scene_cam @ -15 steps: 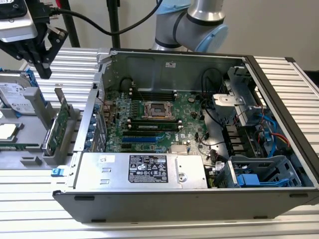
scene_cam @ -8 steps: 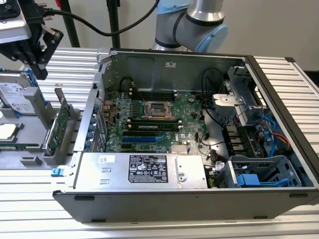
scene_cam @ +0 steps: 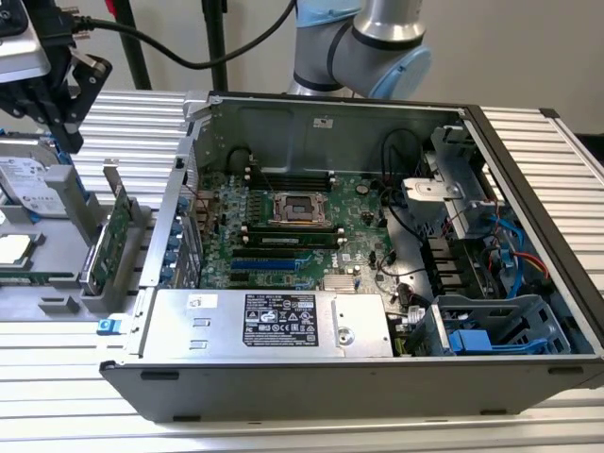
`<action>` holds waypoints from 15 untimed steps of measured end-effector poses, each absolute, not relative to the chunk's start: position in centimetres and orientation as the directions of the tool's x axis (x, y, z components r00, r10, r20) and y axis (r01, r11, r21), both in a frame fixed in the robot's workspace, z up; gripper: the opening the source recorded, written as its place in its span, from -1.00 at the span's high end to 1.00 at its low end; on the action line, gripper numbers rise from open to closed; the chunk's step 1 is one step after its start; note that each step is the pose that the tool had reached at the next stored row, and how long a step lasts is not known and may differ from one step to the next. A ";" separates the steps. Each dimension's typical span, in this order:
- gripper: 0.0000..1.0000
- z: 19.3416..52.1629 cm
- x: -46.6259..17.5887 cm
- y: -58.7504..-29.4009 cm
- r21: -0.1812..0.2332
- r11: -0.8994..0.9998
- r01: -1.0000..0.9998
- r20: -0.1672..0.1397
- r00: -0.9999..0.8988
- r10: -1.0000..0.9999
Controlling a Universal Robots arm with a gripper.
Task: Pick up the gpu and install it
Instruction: 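Pick up the gpu and move the gpu toward the slot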
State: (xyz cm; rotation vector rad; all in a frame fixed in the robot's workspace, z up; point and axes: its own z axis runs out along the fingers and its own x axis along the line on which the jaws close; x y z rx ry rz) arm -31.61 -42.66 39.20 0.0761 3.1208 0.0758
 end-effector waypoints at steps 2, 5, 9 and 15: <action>1.00 39.2 -31.8 -42.7 0.049 0.998 0.042 -0.018 -0.999 0.042; 1.00 39.2 -32.1 -42.8 0.049 0.998 0.033 -0.018 -0.999 0.034; 1.00 39.2 -32.5 -42.8 0.049 0.998 0.030 -0.018 -0.999 0.031; 1.00 39.2 -33.1 -42.8 0.049 0.998 0.027 -0.018 -0.999 0.028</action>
